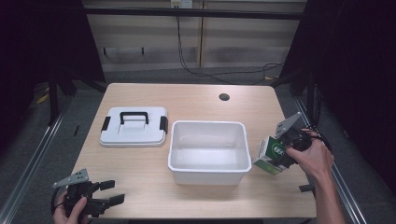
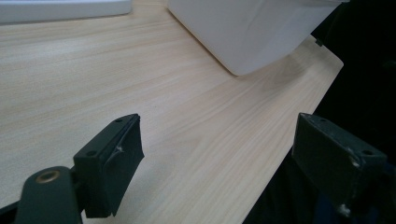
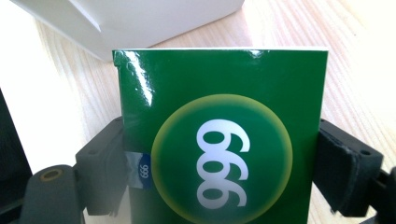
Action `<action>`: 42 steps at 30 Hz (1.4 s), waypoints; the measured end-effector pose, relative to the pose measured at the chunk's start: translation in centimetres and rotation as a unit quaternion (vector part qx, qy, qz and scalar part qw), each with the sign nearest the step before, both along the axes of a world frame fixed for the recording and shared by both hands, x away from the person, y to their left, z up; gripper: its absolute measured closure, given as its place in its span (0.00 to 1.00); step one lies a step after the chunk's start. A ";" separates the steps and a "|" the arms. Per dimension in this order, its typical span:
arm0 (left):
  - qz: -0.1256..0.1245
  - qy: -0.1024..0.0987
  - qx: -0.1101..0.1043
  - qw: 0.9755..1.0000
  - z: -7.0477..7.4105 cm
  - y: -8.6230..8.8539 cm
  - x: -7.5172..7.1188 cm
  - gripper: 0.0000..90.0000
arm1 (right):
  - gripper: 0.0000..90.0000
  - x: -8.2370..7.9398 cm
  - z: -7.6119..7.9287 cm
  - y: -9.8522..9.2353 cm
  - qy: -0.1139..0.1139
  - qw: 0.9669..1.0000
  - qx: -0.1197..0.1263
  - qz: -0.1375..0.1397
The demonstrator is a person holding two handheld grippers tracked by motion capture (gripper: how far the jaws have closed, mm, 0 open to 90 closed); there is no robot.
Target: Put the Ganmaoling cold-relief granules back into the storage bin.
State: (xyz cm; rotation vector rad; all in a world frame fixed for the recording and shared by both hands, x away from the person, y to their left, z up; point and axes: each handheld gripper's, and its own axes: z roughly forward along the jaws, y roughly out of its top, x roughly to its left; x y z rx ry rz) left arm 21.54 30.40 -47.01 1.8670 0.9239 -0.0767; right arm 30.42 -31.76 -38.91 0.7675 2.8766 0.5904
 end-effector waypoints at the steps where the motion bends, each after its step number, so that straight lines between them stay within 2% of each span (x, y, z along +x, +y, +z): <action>1: 0.000 0.000 0.000 1.000 0.0 0.0 0.0 0.18 | 0.18 0.0 0.0 0.0 0.000 1.000 0.000 0.000; 2: -0.001 0.000 0.001 1.000 0.0 0.0 0.0 0.18 | 0.18 -0.3 0.2 -0.2 -0.005 1.000 0.024 -0.004; 4: 0.000 0.000 0.000 1.000 0.0 0.0 0.0 0.18 | 0.18 -0.3 0.4 -0.3 -0.012 0.999 0.033 0.001; 7: 0.000 -0.003 0.001 1.000 0.0 0.1 0.0 0.18 | 0.18 -0.8 1.3 -0.4 -0.022 0.999 0.031 -0.007; 10: 0.000 -0.002 0.002 1.000 0.0 0.1 0.1 0.18 | 0.18 -1.0 1.6 -0.5 -0.043 0.998 0.045 0.000; 16: 0.002 -0.002 -0.001 1.000 0.0 0.2 0.1 0.18 | 0.18 -1.3 2.5 -0.6 -0.059 0.997 0.057 -0.008; 17: -0.001 -0.004 0.001 1.000 0.0 0.2 0.1 0.18 | 0.18 -1.5 2.9 -0.8 -0.067 0.996 0.065 -0.009; 23: -0.001 -0.004 0.000 1.000 0.0 0.2 0.1 0.18 | 0.18 -1.9 3.8 -0.9 -0.073 0.995 0.064 -0.011; 29: -0.001 -0.003 0.001 1.000 0.0 0.1 0.1 0.18 | 0.18 -2.3 4.5 -1.5 -0.083 0.994 0.073 -0.016; 33: -0.002 -0.003 0.002 1.000 0.0 0.1 0.1 0.18 | 0.18 -2.7 4.9 -2.0 -0.091 0.992 0.084 -0.021; 34: -0.003 -0.004 0.003 1.000 0.0 0.1 0.1 0.18 | 0.18 -2.8 5.2 -2.2 -0.096 0.991 0.094 -0.019; 37: -0.002 -0.005 0.004 1.000 0.0 0.2 0.1 0.18 | 0.18 -2.9 5.4 -2.2 -0.098 0.990 0.094 -0.026; 38: -0.002 -0.003 0.002 1.000 0.0 0.1 0.1 0.18 | 0.18 -3.0 5.6 -2.2 -0.102 0.989 0.102 -0.027; 42: -0.004 -0.003 0.001 1.000 0.0 0.1 0.1 0.18 | 0.18 -3.2 6.2 -2.2 -0.110 0.987 0.112 -0.021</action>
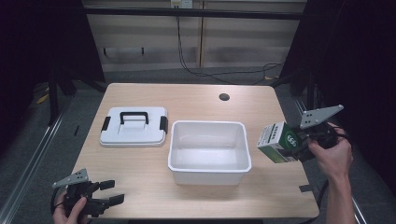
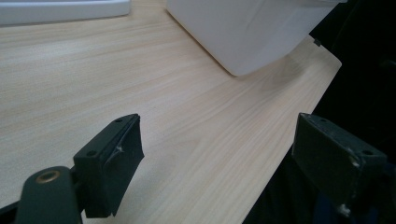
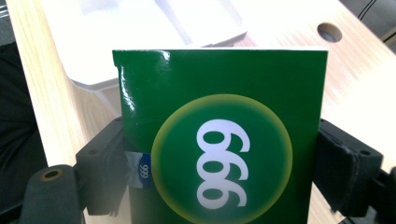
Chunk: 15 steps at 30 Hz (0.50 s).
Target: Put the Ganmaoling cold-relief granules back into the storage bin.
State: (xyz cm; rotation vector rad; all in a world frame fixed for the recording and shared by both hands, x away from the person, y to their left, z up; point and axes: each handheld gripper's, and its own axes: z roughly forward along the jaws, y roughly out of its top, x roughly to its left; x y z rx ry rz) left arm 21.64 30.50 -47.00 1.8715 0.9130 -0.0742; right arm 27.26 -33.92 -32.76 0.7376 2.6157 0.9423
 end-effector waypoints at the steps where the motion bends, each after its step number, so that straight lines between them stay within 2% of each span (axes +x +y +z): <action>1: 0.000 0.000 0.000 1.000 0.0 0.0 0.0 0.18 | 0.18 0.0 0.2 0.1 -0.003 1.000 0.003 0.000; 5: 0.001 0.000 0.000 1.000 0.0 0.0 0.0 0.18 | 0.18 -0.3 1.0 0.1 -0.011 1.000 0.001 -0.002; 6: 0.002 0.001 0.001 1.000 0.0 0.0 0.0 0.18 | 0.18 -0.4 1.6 0.0 -0.020 1.000 0.013 0.003; 8: 0.000 -0.002 0.005 1.000 0.0 -0.1 0.1 0.18 | 0.18 -0.5 1.7 0.1 -0.020 1.000 0.015 0.006; 11: 0.003 0.001 -0.001 1.000 0.0 -0.1 0.0 0.18 | 0.18 0.0 2.2 0.5 -0.013 1.000 -0.002 0.008; 15: 0.000 -0.003 -0.003 1.000 0.0 -0.1 0.0 0.18 | 0.18 0.3 2.7 0.8 -0.010 1.000 0.001 0.015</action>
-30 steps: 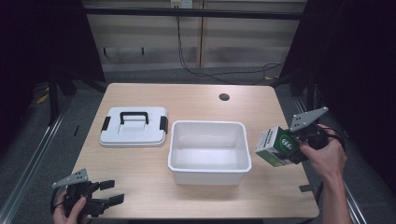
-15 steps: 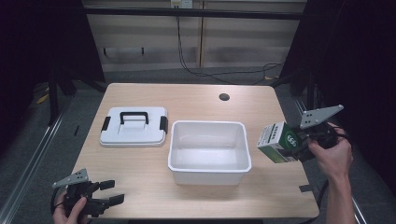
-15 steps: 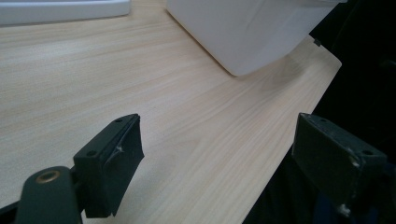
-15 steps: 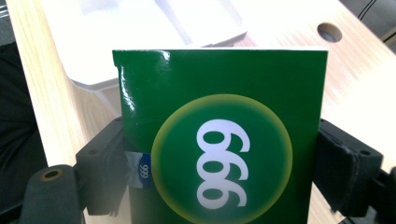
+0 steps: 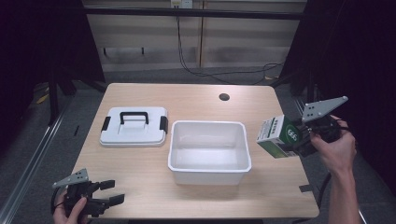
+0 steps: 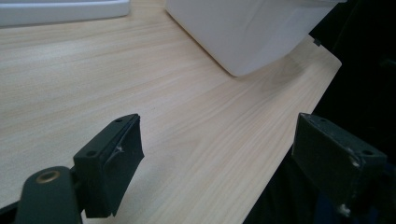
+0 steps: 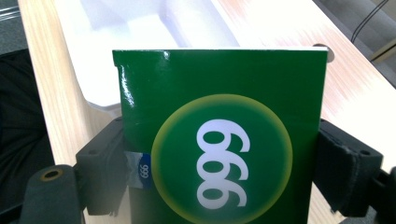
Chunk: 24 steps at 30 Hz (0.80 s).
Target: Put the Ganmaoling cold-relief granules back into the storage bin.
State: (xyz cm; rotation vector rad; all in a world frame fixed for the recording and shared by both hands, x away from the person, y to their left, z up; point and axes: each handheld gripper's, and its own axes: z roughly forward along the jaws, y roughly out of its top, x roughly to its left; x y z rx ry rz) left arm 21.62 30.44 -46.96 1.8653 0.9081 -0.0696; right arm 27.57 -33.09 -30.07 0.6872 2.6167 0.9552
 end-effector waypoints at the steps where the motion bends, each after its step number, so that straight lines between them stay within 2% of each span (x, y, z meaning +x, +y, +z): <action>1: -0.002 -0.001 0.001 1.000 0.0 0.0 0.0 0.18 | 0.18 0.4 0.3 0.1 0.006 1.000 0.007 0.003; 6: -0.003 -0.003 -0.001 1.000 0.1 0.0 -0.1 0.18 | 0.18 1.0 0.9 0.4 0.011 1.000 0.008 0.008; 12: -0.008 -0.009 -0.002 1.000 0.2 -0.1 -0.1 0.18 | 0.18 2.1 2.3 1.5 0.016 0.999 0.019 0.035; 18: -0.007 -0.010 -0.002 1.000 0.2 -0.2 -0.1 0.18 | 0.18 2.8 2.9 2.6 0.026 0.998 0.011 0.049; 24: -0.007 -0.009 -0.001 1.000 0.2 -0.1 -0.1 0.18 | 0.18 3.5 3.9 3.7 0.022 0.998 0.004 0.058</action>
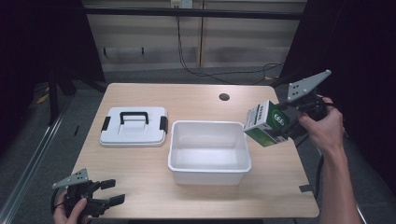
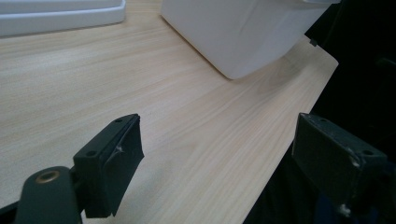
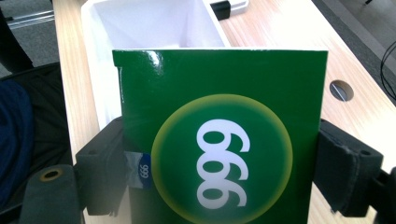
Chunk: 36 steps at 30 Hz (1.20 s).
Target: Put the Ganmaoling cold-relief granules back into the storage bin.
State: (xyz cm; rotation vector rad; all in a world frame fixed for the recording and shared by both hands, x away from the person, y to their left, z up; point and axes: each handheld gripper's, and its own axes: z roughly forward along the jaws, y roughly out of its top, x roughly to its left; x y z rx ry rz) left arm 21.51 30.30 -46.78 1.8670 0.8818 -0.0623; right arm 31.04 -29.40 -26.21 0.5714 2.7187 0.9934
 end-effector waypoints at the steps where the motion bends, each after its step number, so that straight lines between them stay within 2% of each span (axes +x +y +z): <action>1: 0.000 0.000 0.000 1.000 0.0 0.0 0.0 0.18 | 0.18 0.0 0.0 0.0 0.000 1.000 0.000 0.000; 8: 0.002 0.001 0.001 1.000 0.0 0.0 0.0 0.18 | 0.18 1.0 0.4 2.2 0.012 1.000 -0.020 0.019; 9: 0.002 0.001 0.001 1.000 0.0 0.0 0.0 0.18 | 0.18 1.4 0.4 2.9 0.015 0.999 -0.029 0.025; 15: 0.004 0.001 0.002 1.000 0.0 0.1 0.0 0.18 | 0.18 2.0 0.3 4.4 0.020 0.998 -0.039 0.036; 16: 0.005 0.001 0.002 1.000 0.0 0.1 0.0 0.18 | 0.18 2.2 0.2 5.1 0.024 0.998 -0.049 0.042; 19: 0.004 0.001 0.002 1.000 0.0 0.1 0.0 0.18 | 0.18 2.5 0.1 6.0 0.028 0.997 -0.059 0.047; 23: 0.003 0.002 0.001 1.000 0.0 0.1 0.0 0.18 | 0.18 2.7 0.0 6.6 0.029 0.996 -0.065 0.053; 24: 0.003 0.002 0.000 1.000 0.0 0.1 0.0 0.18 | 0.18 2.8 -0.1 7.0 0.032 0.995 -0.073 0.057; 27: 0.005 0.003 0.000 1.000 0.0 0.1 0.0 0.18 | 0.18 2.9 -0.2 7.4 0.033 0.995 -0.075 0.064; 28: 0.005 0.002 0.000 1.000 0.0 0.1 0.0 0.18 | 0.18 3.1 -0.5 7.8 0.037 0.993 -0.085 0.070; 31: 0.003 0.001 0.001 1.000 0.0 0.1 0.0 0.18 | 0.18 3.2 -0.7 8.2 0.041 0.992 -0.092 0.072; 32: 0.004 0.001 0.001 1.000 0.0 0.1 0.0 0.18 | 0.18 3.3 -1.0 8.7 0.047 0.991 -0.102 0.077; 35: 0.005 0.003 -0.001 1.000 0.0 0.1 0.0 0.18 | 0.18 3.5 -1.1 9.2 0.046 0.989 -0.113 0.080; 36: 0.004 0.003 -0.001 1.000 0.0 0.1 0.0 0.18 | 0.18 3.6 -1.3 9.7 0.051 0.988 -0.122 0.083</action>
